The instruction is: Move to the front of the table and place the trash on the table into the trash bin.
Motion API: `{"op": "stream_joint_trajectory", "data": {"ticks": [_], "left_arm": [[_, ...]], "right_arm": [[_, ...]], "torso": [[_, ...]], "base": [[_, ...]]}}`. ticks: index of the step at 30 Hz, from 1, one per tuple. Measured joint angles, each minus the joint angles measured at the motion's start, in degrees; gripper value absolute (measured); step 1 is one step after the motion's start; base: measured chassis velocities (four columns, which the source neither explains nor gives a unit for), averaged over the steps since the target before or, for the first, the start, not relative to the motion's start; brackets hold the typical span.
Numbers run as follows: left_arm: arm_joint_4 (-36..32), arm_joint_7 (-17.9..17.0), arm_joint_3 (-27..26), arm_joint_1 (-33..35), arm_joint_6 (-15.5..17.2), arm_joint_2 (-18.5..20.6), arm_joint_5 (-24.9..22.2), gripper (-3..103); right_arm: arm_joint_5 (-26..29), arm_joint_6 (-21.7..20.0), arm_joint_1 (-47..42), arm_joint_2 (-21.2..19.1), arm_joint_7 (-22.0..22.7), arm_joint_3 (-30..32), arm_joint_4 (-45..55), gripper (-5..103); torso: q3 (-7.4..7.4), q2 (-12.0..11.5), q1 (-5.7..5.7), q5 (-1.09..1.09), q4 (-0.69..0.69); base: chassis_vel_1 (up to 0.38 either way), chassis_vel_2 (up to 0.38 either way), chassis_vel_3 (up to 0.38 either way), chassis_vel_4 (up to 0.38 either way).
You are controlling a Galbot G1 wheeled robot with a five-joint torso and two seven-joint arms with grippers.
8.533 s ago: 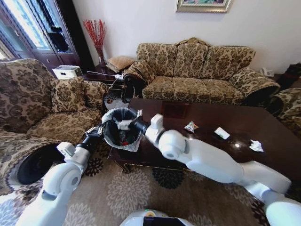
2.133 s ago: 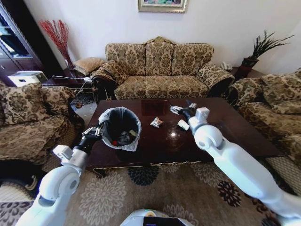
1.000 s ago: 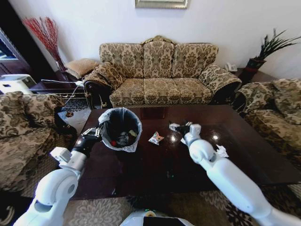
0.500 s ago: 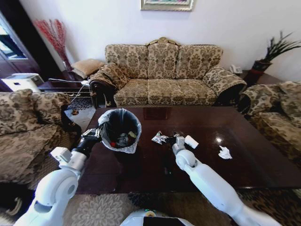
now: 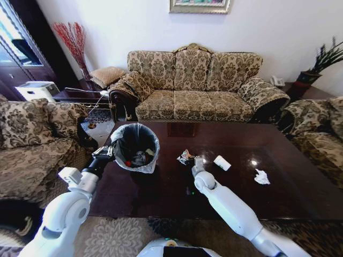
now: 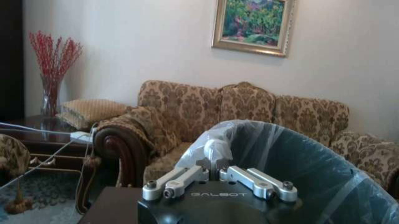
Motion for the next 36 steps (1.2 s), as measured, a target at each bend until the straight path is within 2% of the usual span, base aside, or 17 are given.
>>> {"op": "stream_joint_trajectory", "data": {"ticks": [2,4,5,6,7,8,10,12,19,23,26,28,29,30,31,33,36], "left_arm": [[0.1,0.1,0.0,0.0,0.0,0.0,0.0,3],[0.3,0.5,0.0,0.0,-0.4,0.0,0.0,3],[0.3,0.5,0.0,0.0,-0.4,0.0,0.0,3],[0.3,0.6,0.0,0.1,-0.5,0.0,0.0,3],[0.3,0.8,-0.3,0.2,-0.7,0.4,-0.1,3],[0.3,0.8,-0.3,0.2,-0.7,0.4,-0.1,3],[0.3,0.8,-0.4,0.2,-0.8,0.5,-0.1,3],[0.3,0.8,-0.4,0.2,-0.8,0.5,-0.1,3],[0.4,0.9,0.0,-0.2,-0.8,0.6,-0.1,3],[0.4,1.0,0.3,-0.2,-0.8,1.0,-0.1,3],[0.6,1.0,0.7,-0.1,-0.8,1.0,0.0,3],[0.9,1.0,0.9,0.1,-0.8,1.1,0.2,3],[1.1,1.0,0.9,0.2,-0.8,1.3,0.3,3],[1.1,1.0,0.9,0.2,-0.8,1.3,0.3,3],[1.2,1.0,1.0,0.2,-0.8,1.5,0.4,3],[1.2,1.0,1.0,0.1,-0.9,1.8,0.4,3],[1.2,1.1,1.0,0.0,-0.8,2.1,0.3,3]], "right_arm": [[-0.2,0.0,0.0,0.2,-0.4,0.1,-0.4,79],[-1.4,0.5,0.3,1.3,-1.6,0.8,-3.0,68],[-1.4,0.5,0.3,1.3,-1.6,0.8,-3.0,68],[-1.9,0.8,0.6,1.9,-2.0,1.1,-4.1,63],[-2.8,1.7,1.0,2.7,-2.5,1.6,-5.5,46],[-2.8,1.7,1.0,2.7,-2.5,1.6,-5.5,46],[-3.1,2.3,1.0,2.6,-2.3,1.7,-5.1,36],[-3.2,2.4,0.9,2.3,-2.0,1.7,-4.6,36],[-5.8,3.9,1.4,0.2,1.4,2.0,3.8,19],[-4.7,3.5,7.1,-3.9,2.3,1.2,14.9,13],[0.1,1.5,12.0,-6.8,2.3,0.8,23.5,12],[7.0,-0.1,17.9,-9.7,2.2,-0.5,30.1,15],[12.4,-1.1,22.5,-11.7,1.9,-1.9,33.8,22],[12.4,-1.1,22.5,-11.7,1.9,-1.9,33.8,22],[17.5,-2.3,26.9,-13.3,1.6,-3.9,36.7,17],[22.5,-3.3,32.2,-14.2,1.6,-8.0,39.5,14],[24.0,-3.6,35.9,-13.3,1.6,-13.2,40.1,9]], "torso": [[0.00,0.0,0.00,-0.01,0.00],[0.00,0.0,0.00,-0.01,0.00],[0.00,0.0,0.00,-0.01,0.00],[0.00,0.0,0.00,-0.01,0.01],[-0.01,0.0,0.00,0.00,0.02],[-0.01,0.0,0.00,0.00,0.02],[0.00,0.0,0.00,0.01,0.02],[0.00,0.0,0.00,0.01,0.02],[0.02,0.0,0.01,0.03,0.00],[0.01,0.0,0.01,0.00,0.01],[0.01,0.0,0.01,0.00,0.01],[0.01,0.0,0.01,0.00,0.01],[0.00,0.0,0.00,-0.04,0.03],[0.00,0.0,0.00,-0.04,0.03],[0.00,0.0,0.00,-0.03,0.01],[-0.01,0.0,0.00,-0.02,0.00],[0.00,0.0,0.00,-0.01,0.01]], "base": [[0.000,0.000,0.000,0.000],[0.000,0.000,0.000,0.000],[0.000,0.000,0.000,0.000],[0.000,0.000,0.000,0.000],[0.000,0.000,0.000,0.000],[0.000,0.000,0.000,0.000],[0.000,0.000,0.000,0.000],[0.000,0.000,0.000,0.000],[0.000,0.000,0.000,0.000],[0.000,0.000,0.000,0.000],[0.000,0.000,0.000,0.000],[0.000,0.000,0.000,0.000],[0.000,0.000,0.000,0.000],[0.000,0.000,0.000,0.000],[0.000,0.000,0.000,0.000],[0.000,0.000,0.000,0.000],[0.000,0.000,0.000,0.000]]}}
